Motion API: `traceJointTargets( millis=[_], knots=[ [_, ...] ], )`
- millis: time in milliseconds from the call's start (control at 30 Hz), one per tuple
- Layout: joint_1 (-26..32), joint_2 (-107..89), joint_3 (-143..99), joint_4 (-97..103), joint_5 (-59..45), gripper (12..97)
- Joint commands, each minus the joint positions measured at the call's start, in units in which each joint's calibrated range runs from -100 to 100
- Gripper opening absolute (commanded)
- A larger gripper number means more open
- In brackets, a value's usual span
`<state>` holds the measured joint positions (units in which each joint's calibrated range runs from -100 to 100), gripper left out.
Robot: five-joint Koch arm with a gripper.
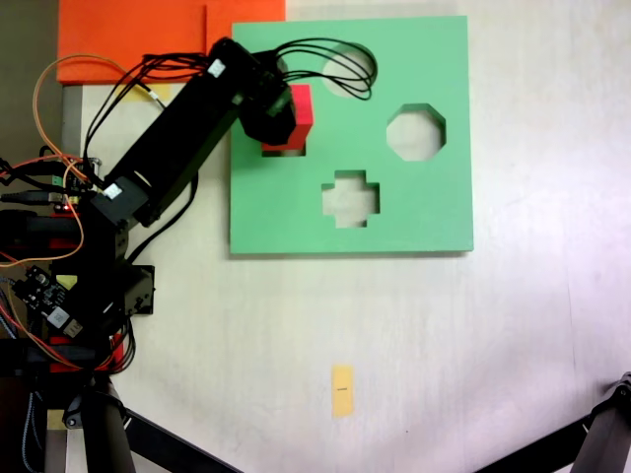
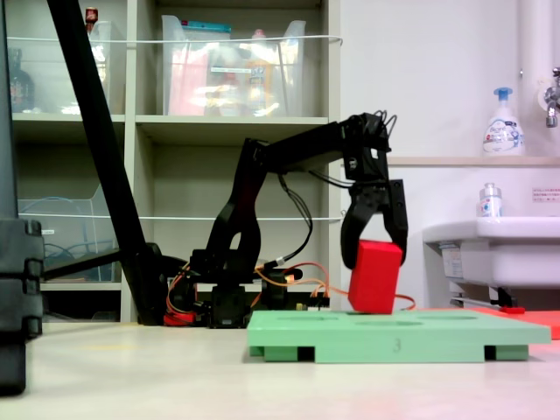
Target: Put the square block into the corresponding hole
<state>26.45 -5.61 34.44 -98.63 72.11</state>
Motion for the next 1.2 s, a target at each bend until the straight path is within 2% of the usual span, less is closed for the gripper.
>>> traceJointTargets(
  millis=[0,667,1167],
  knots=[
    [0.00,-3.33,2.35,-1.37,-0.24,31.3],
    [-0.15,-6.96,-0.65,-1.37,-0.24,31.4],
    [-0.20,-0.82,-0.84,-1.37,-0.34,31.4]
  ],
)
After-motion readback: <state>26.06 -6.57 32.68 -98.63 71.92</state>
